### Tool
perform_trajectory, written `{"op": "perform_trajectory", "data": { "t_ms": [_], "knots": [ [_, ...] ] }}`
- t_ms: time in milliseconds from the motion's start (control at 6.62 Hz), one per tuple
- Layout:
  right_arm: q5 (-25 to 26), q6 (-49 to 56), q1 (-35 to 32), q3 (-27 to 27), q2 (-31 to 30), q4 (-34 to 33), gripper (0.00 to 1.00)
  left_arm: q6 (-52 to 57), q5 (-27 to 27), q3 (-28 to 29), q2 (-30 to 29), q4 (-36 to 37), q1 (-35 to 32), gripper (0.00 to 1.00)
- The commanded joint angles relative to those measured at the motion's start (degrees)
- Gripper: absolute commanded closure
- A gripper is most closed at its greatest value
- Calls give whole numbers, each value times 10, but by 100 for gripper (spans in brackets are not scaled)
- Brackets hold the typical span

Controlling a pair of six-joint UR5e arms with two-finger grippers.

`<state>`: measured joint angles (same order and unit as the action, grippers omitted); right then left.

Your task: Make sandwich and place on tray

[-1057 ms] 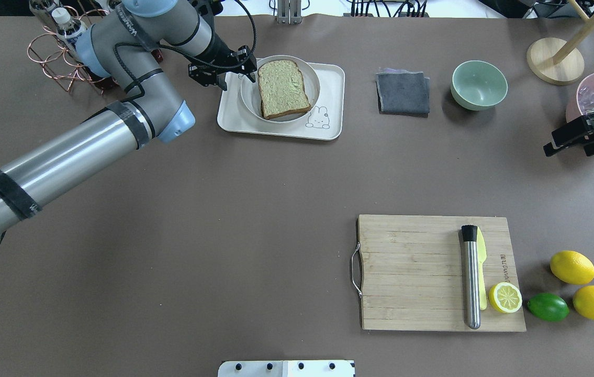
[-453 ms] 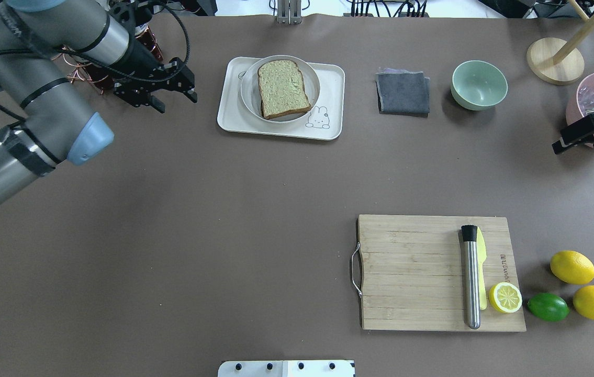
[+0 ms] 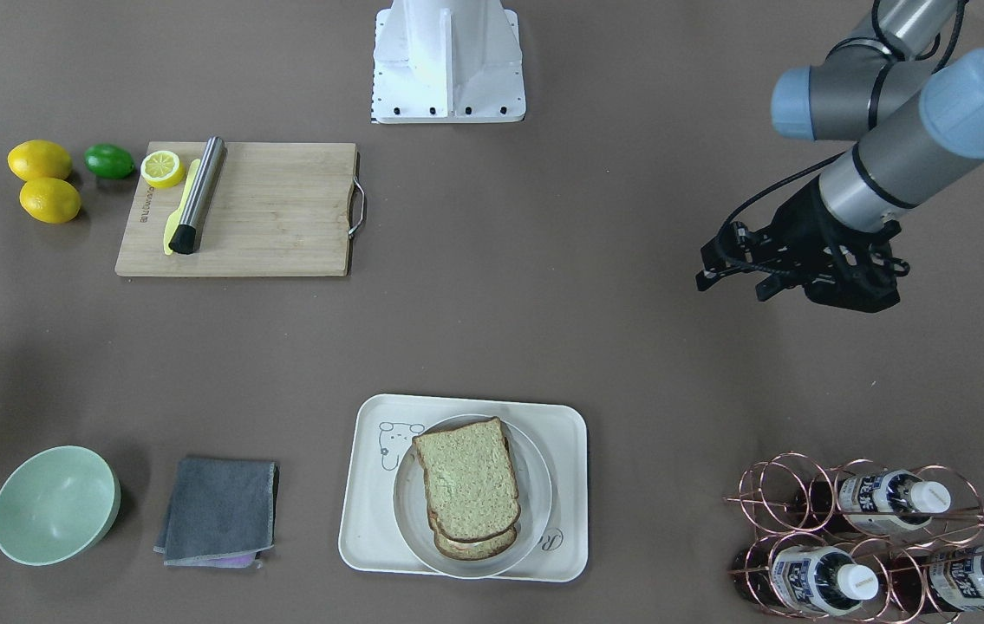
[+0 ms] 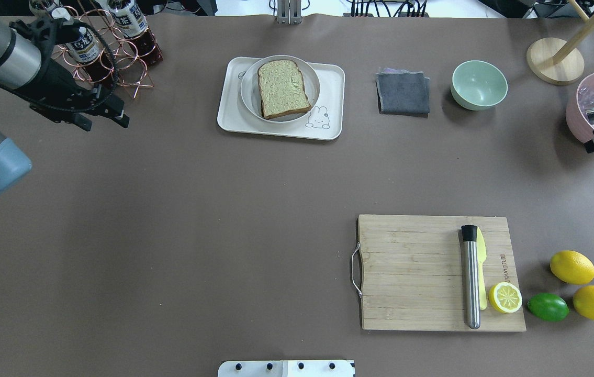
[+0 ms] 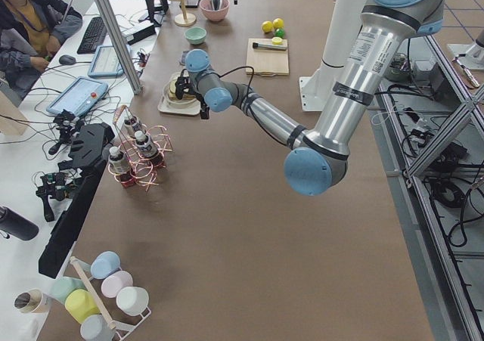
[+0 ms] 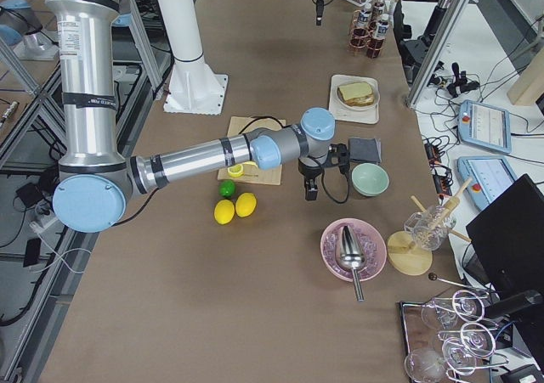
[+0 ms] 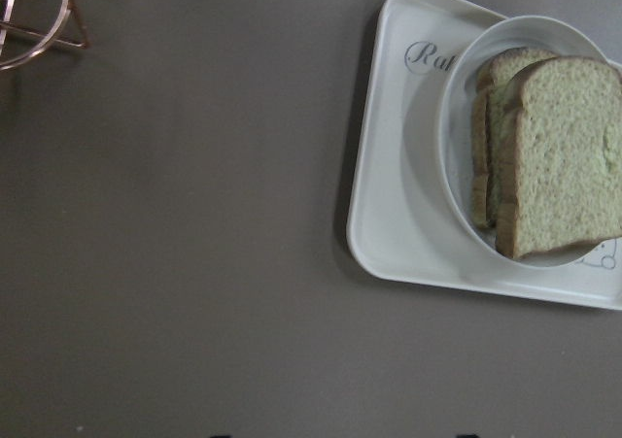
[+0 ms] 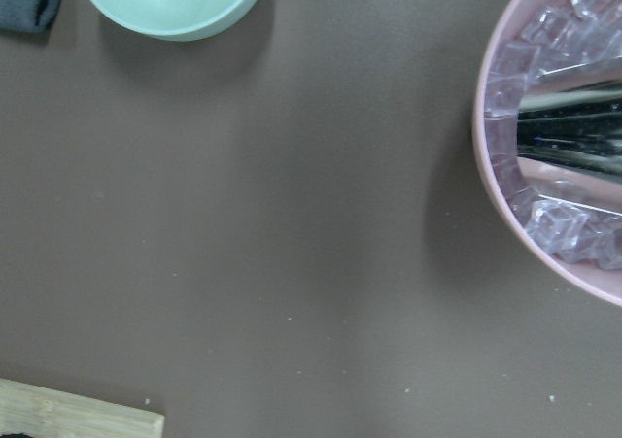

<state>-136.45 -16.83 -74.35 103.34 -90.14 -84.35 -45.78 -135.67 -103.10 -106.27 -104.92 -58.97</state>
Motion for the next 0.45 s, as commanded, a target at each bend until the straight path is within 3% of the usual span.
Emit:
{"op": "perform_trajectory", "data": {
  "t_ms": [0, 151, 302],
  "knots": [
    [2, 75, -32, -32, -9, -3, 0, 180, 1, -74, 145, 17, -50, 4],
    [3, 82, -39, -32, -18, -1, 0, 275, 0, -72, 183, 25, -96, 4],
    [3, 98, -49, -32, -27, -1, 0, 351, 0, -81, 194, 91, -129, 4]
  ]
}}
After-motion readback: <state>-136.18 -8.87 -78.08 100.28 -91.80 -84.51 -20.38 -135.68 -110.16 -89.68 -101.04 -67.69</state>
